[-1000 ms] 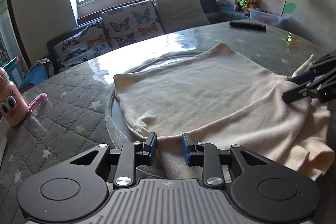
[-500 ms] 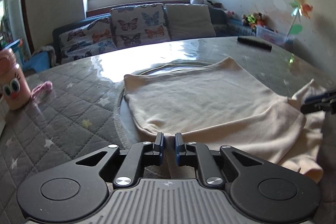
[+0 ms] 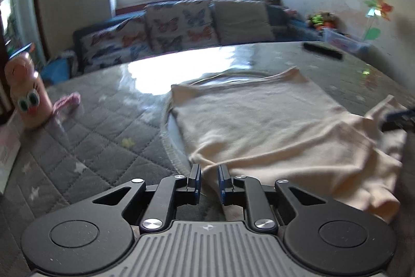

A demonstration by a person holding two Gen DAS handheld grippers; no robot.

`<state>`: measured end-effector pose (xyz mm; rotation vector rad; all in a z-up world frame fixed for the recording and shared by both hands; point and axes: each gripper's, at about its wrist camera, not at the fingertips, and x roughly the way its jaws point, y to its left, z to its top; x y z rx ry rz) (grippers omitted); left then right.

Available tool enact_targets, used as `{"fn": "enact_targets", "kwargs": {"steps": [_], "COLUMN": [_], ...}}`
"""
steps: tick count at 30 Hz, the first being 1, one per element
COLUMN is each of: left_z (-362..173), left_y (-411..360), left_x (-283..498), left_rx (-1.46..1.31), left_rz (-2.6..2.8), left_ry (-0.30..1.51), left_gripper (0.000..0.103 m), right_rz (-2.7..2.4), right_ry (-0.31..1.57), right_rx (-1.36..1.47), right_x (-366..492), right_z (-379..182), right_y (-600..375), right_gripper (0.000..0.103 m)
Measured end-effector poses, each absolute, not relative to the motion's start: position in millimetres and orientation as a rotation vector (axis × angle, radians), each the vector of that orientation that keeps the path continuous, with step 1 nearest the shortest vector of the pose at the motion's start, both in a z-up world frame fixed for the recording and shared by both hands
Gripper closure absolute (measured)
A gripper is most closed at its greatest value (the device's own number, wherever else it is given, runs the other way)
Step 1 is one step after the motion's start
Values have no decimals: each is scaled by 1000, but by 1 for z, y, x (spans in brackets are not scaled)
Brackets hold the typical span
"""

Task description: Fold clothes

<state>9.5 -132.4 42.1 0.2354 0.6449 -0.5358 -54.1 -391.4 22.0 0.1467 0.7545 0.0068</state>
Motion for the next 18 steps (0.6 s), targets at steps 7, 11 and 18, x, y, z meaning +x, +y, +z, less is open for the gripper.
{"fn": "enact_targets", "kwargs": {"steps": [7, 11, 18], "left_z": [40, 29, 19], "left_y": [-131, -136, -141], "left_x": [-37, -49, -51], "left_rx": [369, 445, 492], "left_rz": [-676, -685, -675], "left_ry": [616, 602, 579], "left_gripper": [80, 74, 94], "right_rz": [168, 202, 190], "right_ry": [763, 783, 810], "right_rx": [89, 39, 22], "right_x": [-45, -37, -33], "right_z": [27, 21, 12], "right_y": [-353, -333, -327], "right_gripper": [62, 66, 74]}}
